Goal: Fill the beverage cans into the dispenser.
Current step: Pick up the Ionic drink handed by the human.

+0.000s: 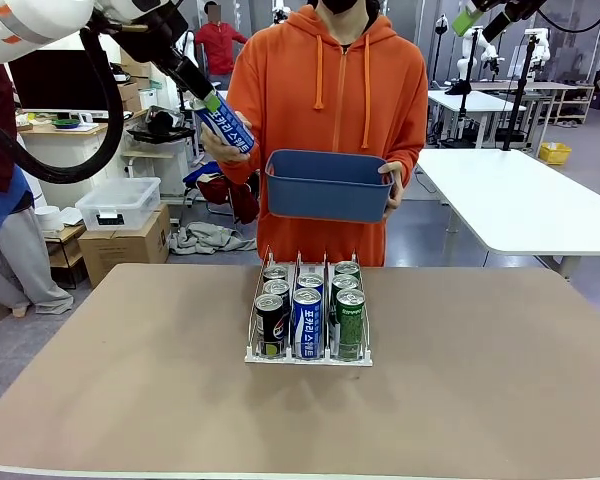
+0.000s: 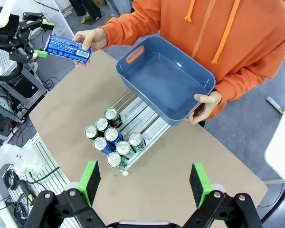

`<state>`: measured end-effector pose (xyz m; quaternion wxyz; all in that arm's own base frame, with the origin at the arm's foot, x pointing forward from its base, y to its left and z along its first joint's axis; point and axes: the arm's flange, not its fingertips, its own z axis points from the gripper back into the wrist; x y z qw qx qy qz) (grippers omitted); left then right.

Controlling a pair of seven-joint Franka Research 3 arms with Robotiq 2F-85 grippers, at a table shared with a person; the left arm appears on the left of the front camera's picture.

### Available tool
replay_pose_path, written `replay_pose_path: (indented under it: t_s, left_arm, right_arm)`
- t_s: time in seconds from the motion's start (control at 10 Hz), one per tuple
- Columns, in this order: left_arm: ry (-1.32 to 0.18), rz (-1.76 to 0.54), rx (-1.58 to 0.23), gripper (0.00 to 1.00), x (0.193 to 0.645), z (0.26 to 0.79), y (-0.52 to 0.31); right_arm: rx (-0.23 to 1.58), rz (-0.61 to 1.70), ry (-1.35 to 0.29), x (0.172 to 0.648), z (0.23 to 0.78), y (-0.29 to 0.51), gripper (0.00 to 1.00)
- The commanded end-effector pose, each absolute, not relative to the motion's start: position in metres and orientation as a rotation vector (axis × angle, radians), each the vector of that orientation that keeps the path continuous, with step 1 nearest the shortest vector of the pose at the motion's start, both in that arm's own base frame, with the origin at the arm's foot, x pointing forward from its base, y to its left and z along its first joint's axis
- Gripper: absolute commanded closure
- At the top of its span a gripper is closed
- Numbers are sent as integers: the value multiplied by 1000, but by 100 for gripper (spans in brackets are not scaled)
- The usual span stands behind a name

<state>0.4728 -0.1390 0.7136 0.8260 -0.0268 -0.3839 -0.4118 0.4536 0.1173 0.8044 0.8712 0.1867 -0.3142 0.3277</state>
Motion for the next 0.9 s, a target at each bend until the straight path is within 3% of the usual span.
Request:
replay_pose_path:
  t_s: [0.0,0.8]
  left_arm:
    - [-832,-827,-57,0,476,705,-142]
    - [-818,-847,-76,0,486,688,-149]
  right_arm:
    - [390,687,-654,453,804,116,0]
    - [390,687,-654,453,804,116,0]
